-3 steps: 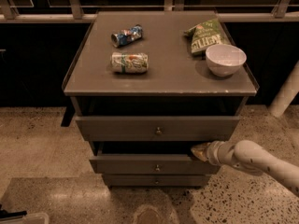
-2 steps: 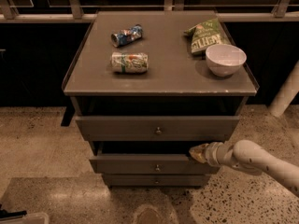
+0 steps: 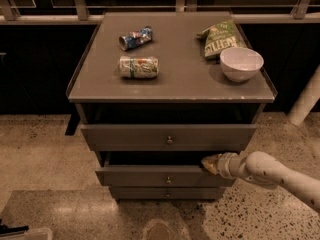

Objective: Open middle drawer

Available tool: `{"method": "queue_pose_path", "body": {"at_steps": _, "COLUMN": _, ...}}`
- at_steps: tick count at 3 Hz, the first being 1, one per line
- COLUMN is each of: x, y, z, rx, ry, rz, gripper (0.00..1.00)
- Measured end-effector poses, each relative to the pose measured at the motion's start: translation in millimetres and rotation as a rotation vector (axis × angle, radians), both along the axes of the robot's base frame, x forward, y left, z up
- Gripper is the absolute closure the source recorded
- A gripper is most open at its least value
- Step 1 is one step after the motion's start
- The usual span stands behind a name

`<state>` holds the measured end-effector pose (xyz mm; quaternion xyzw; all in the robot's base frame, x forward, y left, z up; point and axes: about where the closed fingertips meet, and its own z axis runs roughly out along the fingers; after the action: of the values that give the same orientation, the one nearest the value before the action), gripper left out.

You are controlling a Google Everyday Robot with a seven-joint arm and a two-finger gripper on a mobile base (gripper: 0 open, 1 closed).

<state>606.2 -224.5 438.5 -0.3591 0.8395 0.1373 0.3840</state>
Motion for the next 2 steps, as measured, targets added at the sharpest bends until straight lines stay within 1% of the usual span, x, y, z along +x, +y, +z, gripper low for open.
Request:
{"method": "queue_pose_path", "body": {"at_steps": 1, "x": 9.4, "y": -4.3, "z": -14.6, "rx": -0.001, "ry": -0.006, "rz": -0.055, "gripper": 1.0}}
{"method": "queue_pose_path", "body": {"at_steps": 2, "x": 10.4, "y": -4.9, "z": -12.9, "rx": 0.001, "ry": -0.004, "rz": -0.061, "gripper": 1.0}}
